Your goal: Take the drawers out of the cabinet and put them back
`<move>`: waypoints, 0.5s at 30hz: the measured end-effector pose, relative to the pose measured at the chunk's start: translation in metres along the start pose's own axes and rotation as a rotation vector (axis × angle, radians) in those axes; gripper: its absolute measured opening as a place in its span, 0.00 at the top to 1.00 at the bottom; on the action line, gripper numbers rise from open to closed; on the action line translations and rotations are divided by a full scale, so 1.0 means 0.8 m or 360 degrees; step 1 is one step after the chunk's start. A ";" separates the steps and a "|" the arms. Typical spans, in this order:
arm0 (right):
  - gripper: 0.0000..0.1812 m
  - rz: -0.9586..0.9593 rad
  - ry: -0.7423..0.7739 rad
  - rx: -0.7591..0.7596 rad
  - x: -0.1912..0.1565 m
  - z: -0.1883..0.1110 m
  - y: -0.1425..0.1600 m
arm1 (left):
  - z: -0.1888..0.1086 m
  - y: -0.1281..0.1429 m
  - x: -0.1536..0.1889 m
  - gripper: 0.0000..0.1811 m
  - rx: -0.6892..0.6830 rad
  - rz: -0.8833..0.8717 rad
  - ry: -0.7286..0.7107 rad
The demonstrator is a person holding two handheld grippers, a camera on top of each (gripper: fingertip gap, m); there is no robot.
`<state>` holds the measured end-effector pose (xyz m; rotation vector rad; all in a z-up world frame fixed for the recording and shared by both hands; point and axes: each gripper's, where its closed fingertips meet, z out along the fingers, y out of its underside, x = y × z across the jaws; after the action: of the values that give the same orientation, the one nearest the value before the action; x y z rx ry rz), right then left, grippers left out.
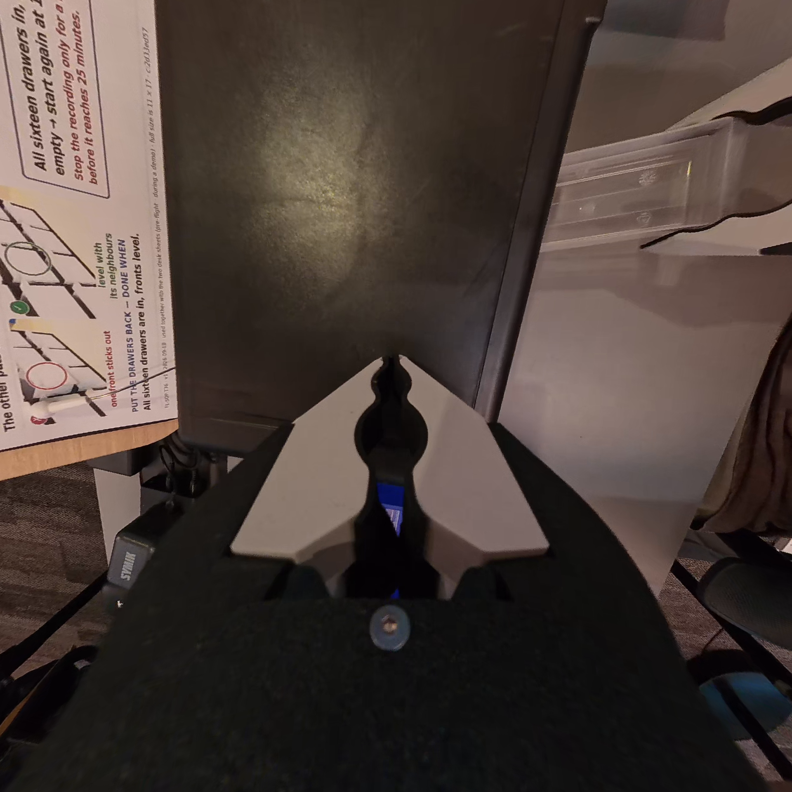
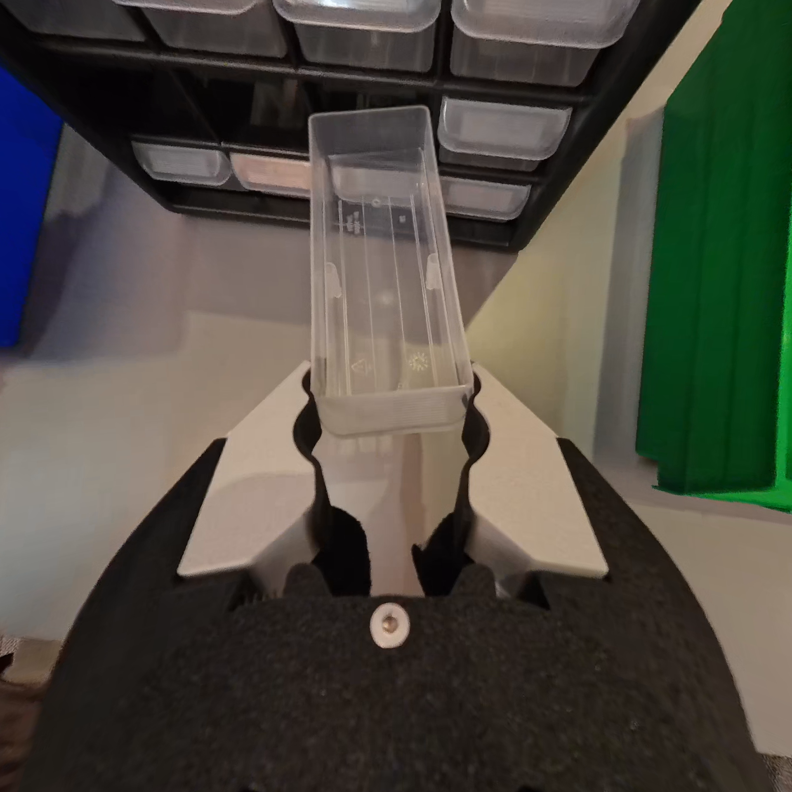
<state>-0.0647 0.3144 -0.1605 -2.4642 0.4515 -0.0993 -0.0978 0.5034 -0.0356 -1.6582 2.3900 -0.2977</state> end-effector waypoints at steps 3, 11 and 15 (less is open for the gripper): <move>0.64 0.0014 0.0024 0.0014 0.000 0.005 0.001 | 0.000 0.000 0.000 1.00 0.0010 -0.0003 -0.0002; 0.64 0.0127 -0.0006 0.0096 -0.005 0.004 -0.002 | 0.000 0.000 0.000 1.00 0.0030 -0.0013 -0.0007; 0.64 0.0151 -0.0001 0.0122 -0.008 0.004 -0.006 | 0.000 0.000 0.000 1.00 0.0035 -0.0012 -0.0013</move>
<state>-0.0687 0.3221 -0.1600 -2.3638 0.5532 -0.0749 -0.0977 0.5033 -0.0355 -1.6560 2.3665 -0.3169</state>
